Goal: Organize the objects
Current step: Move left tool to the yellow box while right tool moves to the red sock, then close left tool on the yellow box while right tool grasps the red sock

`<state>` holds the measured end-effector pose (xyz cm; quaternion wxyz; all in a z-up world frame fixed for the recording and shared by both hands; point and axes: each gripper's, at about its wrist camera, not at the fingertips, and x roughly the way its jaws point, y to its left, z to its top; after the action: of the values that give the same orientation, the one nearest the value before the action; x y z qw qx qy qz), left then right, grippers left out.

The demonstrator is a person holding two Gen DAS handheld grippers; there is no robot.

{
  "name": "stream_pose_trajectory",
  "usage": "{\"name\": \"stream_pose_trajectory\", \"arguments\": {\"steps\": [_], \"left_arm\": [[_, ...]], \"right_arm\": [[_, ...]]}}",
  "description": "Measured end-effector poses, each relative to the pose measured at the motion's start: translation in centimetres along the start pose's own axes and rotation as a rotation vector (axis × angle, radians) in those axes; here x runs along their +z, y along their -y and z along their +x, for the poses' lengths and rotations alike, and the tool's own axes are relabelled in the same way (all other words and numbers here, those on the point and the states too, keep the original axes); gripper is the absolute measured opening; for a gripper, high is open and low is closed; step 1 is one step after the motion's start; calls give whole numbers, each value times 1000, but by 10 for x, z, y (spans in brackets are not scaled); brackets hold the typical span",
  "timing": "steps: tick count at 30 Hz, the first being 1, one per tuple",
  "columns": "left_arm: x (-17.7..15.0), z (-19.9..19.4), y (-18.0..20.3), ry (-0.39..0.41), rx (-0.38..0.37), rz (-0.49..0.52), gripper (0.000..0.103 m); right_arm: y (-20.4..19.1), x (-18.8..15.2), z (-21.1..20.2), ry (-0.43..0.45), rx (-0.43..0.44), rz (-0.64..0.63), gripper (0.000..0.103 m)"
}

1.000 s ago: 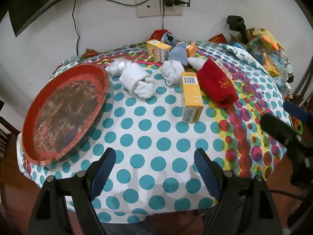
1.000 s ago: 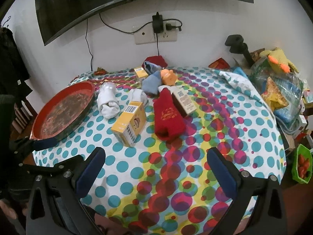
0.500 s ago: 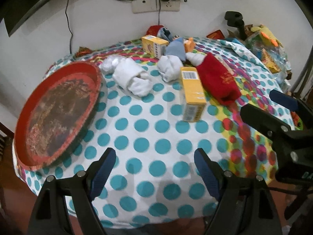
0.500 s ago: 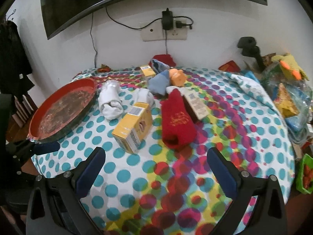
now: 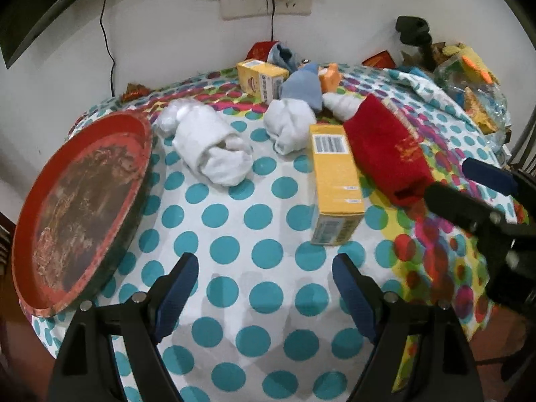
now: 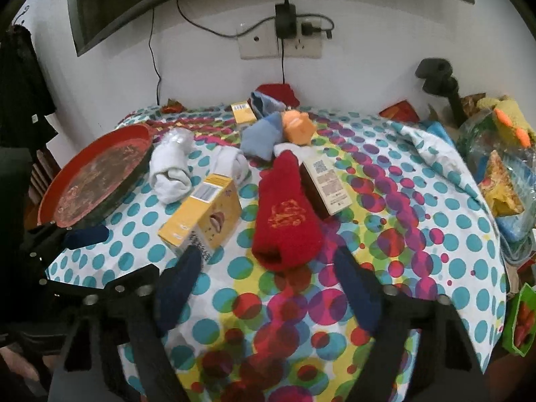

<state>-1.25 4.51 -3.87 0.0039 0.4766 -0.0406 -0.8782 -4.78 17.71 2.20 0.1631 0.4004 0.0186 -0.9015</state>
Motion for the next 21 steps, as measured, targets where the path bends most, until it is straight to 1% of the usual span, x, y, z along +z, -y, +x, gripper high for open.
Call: {"name": "stream_pose_trajectory", "arguments": {"steps": [2, 5, 9, 12, 18, 21], "left_arm": [[-2, 2, 3, 22, 22, 27, 85], [-4, 5, 4, 31, 40, 56, 85], [-3, 10, 4, 21, 12, 56, 85], [-1, 11, 6, 29, -13, 50, 85], [8, 22, 9, 3, -23, 46, 85], [12, 25, 10, 5, -8, 39, 85]], "right_arm": [[4, 1, 7, -9, 4, 4, 74], [4, 2, 18, -23, 9, -2, 72], [2, 4, 29, -27, 13, -11, 70], [2, 5, 39, -46, 8, -20, 70], [7, 11, 58, -70, -4, -35, 70], [8, 15, 67, -72, -7, -55, 70]]}}
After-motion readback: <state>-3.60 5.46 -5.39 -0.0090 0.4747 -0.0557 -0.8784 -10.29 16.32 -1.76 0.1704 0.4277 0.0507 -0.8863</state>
